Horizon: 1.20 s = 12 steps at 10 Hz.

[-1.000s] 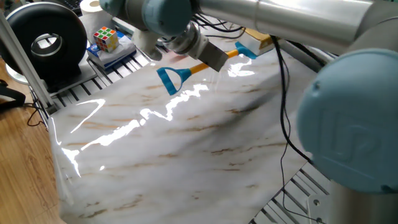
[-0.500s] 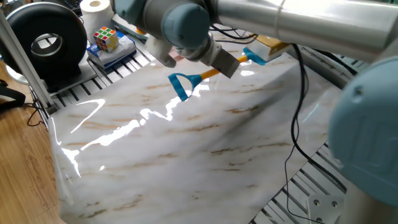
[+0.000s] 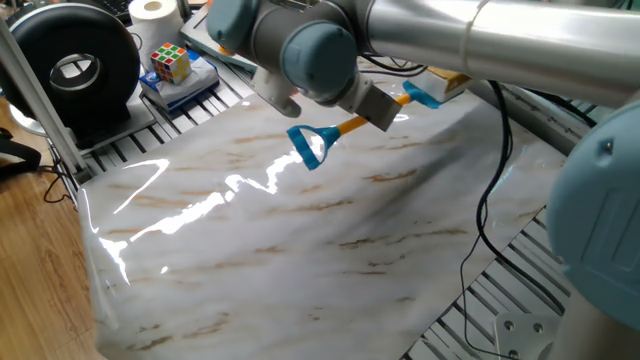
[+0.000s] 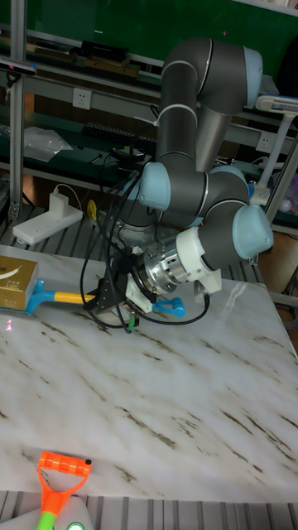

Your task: Use a shovel to scoop up an object

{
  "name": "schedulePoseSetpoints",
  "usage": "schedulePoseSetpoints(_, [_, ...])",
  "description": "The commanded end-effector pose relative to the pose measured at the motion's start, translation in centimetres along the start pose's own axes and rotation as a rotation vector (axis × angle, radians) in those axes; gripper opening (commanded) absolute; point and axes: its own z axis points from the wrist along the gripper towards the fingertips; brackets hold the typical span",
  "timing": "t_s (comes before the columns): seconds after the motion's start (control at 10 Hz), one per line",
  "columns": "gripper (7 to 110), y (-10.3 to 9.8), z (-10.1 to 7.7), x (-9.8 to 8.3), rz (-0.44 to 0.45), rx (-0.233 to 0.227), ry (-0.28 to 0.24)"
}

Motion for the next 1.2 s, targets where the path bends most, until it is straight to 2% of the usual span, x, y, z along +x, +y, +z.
schedulePoseSetpoints(0.0, [7, 0.67, 1.97, -0.18, 0.003, -0.022, -0.029])
schedulePoseSetpoints(0.7, [7, 1.18, 2.26, 0.47, 0.016, -0.042, -0.008])
schedulePoseSetpoints(1.1, [7, 0.70, 2.16, 0.20, 0.046, -0.024, -0.019])
